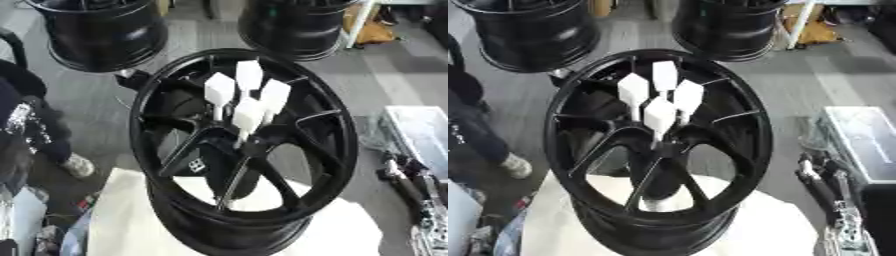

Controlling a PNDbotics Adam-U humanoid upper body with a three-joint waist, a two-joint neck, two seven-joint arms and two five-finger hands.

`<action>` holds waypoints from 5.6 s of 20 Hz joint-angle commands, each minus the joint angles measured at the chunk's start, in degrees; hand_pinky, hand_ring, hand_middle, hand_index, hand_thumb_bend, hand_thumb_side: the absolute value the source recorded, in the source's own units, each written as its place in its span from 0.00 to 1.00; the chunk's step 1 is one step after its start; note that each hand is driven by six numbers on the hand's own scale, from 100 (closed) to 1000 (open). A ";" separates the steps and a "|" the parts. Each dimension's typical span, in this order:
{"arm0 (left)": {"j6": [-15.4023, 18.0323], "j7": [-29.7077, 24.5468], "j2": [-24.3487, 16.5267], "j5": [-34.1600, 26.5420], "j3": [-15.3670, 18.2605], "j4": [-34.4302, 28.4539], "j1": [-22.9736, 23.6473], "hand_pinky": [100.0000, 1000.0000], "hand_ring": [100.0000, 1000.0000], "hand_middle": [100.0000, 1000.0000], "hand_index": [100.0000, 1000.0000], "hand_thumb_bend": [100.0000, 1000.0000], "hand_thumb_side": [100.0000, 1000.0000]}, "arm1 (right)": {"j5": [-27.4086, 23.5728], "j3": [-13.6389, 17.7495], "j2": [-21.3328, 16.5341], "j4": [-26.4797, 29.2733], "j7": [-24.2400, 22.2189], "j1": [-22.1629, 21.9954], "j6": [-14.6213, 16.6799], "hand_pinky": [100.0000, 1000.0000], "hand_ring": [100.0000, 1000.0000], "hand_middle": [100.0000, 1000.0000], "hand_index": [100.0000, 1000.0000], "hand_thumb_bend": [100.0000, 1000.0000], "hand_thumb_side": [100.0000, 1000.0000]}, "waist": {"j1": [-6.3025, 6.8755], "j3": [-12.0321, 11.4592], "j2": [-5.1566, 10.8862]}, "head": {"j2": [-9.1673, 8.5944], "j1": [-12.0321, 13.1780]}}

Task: Pull the pin out of the wheel hub.

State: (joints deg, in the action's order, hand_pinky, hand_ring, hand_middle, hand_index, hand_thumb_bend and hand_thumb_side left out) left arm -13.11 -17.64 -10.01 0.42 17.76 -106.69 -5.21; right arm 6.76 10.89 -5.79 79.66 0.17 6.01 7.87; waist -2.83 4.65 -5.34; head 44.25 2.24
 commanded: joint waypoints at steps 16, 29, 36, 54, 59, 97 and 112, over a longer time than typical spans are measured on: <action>44.19 -10.34 -48.96 -5.36 -28.77 12.23 -26.06 0.75 0.69 0.64 0.76 0.09 0.47 | 1.11 -1.33 -2.51 0.67 -1.43 0.19 -0.19 0.58 0.52 0.61 0.64 0.00 0.44 | 3.74 4.11 2.12 | -0.13 1.68; 56.79 -33.81 -31.96 4.45 -40.53 35.16 -46.82 0.80 0.78 0.78 0.84 0.36 0.37 | 1.31 -1.53 -2.90 0.42 -1.70 -0.27 -0.26 0.58 0.52 0.61 0.64 0.00 0.43 | 4.24 4.15 3.00 | -0.13 1.08; 61.58 -34.32 -26.05 9.56 -42.42 41.37 -49.16 0.82 0.82 0.80 0.86 0.45 0.43 | 1.32 -1.76 -2.72 0.47 -1.90 -0.02 -0.23 0.58 0.52 0.61 0.64 0.00 0.43 | 4.27 4.98 2.75 | -0.13 1.63; 65.08 -34.32 -19.18 19.22 -42.63 48.29 -50.01 0.79 0.73 0.69 0.80 0.39 0.29 | 1.15 -2.18 -2.24 0.52 -2.36 0.50 -0.25 0.58 0.52 0.61 0.64 0.00 0.43 | 4.06 6.38 2.14 | -0.13 2.70; 65.08 -34.32 -19.46 20.04 -43.18 48.36 -49.94 0.77 0.64 0.60 0.73 0.37 0.27 | 1.17 -2.14 -2.26 0.48 -2.31 0.51 -0.29 0.58 0.52 0.61 0.64 0.00 0.43 | 4.10 6.35 2.12 | -0.13 2.60; 53.84 -34.32 -45.36 -6.61 -25.84 31.83 -36.19 0.73 0.52 0.44 0.57 0.12 0.13 | 1.09 -0.89 -2.78 -0.09 -0.98 -0.36 -0.52 0.58 0.52 0.61 0.64 0.00 0.43 | 4.35 3.11 2.38 | -0.13 0.63; 46.51 -13.49 -37.65 22.02 -9.45 52.48 -8.63 0.83 0.77 0.82 0.88 0.33 0.80 | 0.93 -0.29 -2.26 -0.28 -0.34 -0.34 -0.39 0.58 0.52 0.61 0.64 0.00 0.43 | 3.02 1.71 2.09 | -0.13 -0.41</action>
State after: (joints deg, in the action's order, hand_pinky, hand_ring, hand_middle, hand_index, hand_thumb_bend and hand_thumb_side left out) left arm 31.71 -31.66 -46.56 20.91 6.44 -54.83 -13.54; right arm 7.80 10.25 -7.31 78.92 -0.36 5.06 7.43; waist 0.03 6.38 -3.67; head 44.25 1.97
